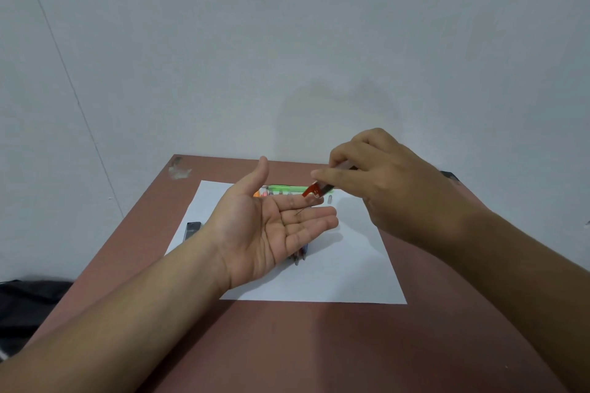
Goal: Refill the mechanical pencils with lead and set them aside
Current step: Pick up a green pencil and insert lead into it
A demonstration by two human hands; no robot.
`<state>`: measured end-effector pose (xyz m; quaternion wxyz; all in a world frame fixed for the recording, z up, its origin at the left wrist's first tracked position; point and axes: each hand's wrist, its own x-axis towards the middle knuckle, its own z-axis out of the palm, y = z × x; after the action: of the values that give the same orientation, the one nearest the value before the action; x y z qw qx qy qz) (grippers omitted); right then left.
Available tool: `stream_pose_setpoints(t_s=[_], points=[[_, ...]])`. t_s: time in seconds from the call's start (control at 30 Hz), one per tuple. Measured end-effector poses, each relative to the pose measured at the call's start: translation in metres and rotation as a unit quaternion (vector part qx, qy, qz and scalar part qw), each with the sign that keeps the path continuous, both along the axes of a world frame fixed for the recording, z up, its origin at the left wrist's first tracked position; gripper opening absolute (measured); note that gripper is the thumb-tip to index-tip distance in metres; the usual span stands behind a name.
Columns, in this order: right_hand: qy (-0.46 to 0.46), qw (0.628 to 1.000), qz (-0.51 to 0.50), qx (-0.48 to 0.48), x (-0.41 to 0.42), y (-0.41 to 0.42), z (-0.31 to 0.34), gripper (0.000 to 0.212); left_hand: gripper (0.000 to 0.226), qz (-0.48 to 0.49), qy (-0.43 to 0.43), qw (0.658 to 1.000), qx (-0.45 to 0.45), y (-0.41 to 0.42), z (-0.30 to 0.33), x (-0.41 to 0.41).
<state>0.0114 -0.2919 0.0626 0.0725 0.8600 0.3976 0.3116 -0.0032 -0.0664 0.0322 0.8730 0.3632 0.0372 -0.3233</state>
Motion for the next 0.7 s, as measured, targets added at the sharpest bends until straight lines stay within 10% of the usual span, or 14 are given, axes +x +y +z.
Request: stream_pose_setpoints(t_s=[0.47, 0.7], points=[[0.085, 0.969, -0.041, 0.229, -0.003, 0.003, -0.043, 0.058, 0.077, 0.057, -0.121, 0.985, 0.112, 0.0, -0.005, 0.006], [0.16, 0.919, -0.113, 0.342, -0.01, 0.008, -0.054, 0.043, 0.017, 0.174, -0.354, 0.822, 0.409, 0.012, -0.008, 0.006]])
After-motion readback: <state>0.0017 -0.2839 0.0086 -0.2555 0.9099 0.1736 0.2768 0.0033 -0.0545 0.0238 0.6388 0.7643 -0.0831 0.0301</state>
